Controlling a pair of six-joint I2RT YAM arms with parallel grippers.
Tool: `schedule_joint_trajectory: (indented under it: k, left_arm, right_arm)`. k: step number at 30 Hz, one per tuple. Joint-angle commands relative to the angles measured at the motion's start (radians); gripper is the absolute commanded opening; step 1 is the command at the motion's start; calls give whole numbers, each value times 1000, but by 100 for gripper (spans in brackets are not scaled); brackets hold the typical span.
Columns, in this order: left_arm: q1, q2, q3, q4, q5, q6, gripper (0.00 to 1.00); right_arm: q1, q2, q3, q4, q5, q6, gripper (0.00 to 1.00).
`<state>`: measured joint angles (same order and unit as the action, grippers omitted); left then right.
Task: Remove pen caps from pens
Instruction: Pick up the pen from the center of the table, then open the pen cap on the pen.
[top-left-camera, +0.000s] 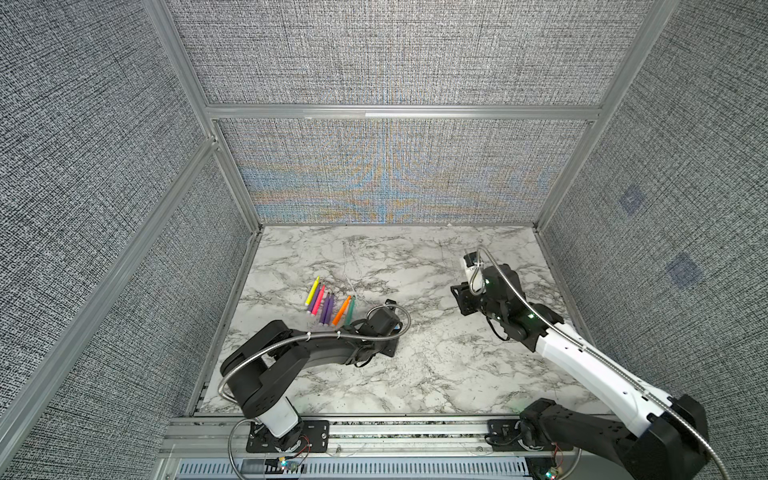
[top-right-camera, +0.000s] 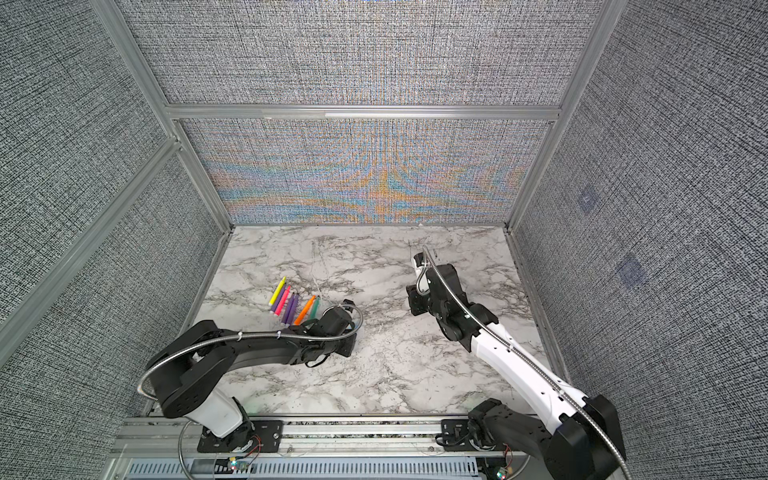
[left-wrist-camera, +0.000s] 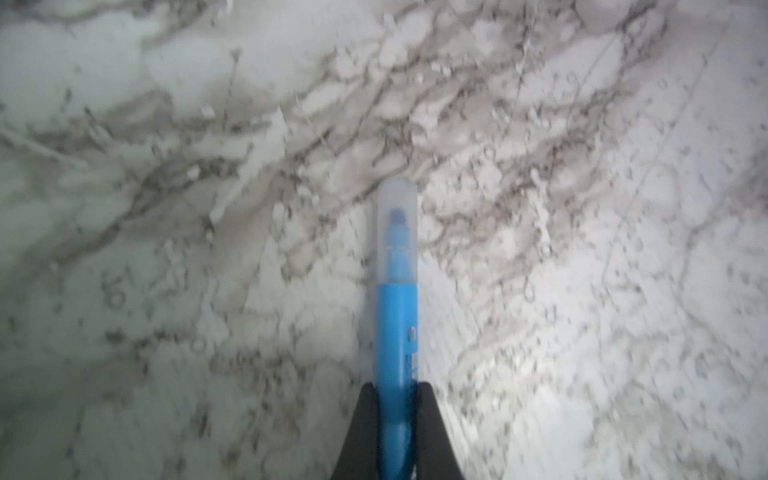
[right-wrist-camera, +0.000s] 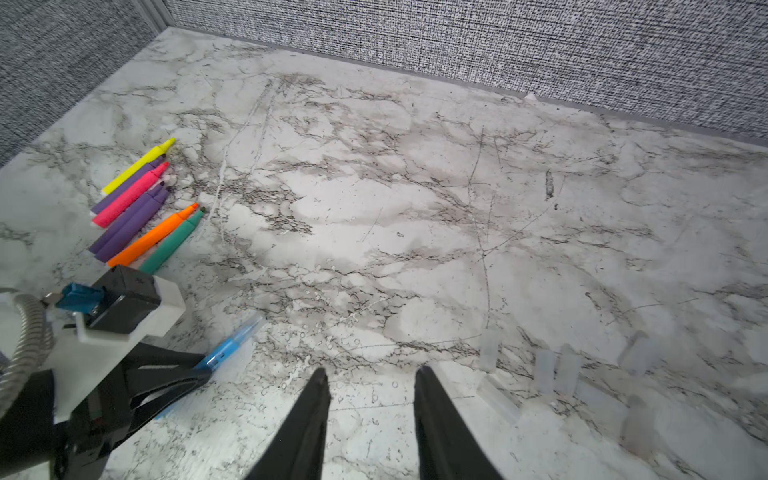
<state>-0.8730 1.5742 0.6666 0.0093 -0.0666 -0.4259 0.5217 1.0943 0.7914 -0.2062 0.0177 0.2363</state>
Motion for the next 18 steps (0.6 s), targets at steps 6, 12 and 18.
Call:
schedule_joint_trajectory:
  k: [6,12,18]
  left_arm:
    - [-1,-217,-122,165,239,-24,4]
    - [-1,-397,-235,341,312,-63,2]
    - [-10,-533,-254,371,321,-82,1]
  right_arm:
    - [6,-145,-343,595,-310,296,56]
    - [67,-115,-483,920,-332,442,67]
    - [159,-46,-561,1191,-287,529,67]
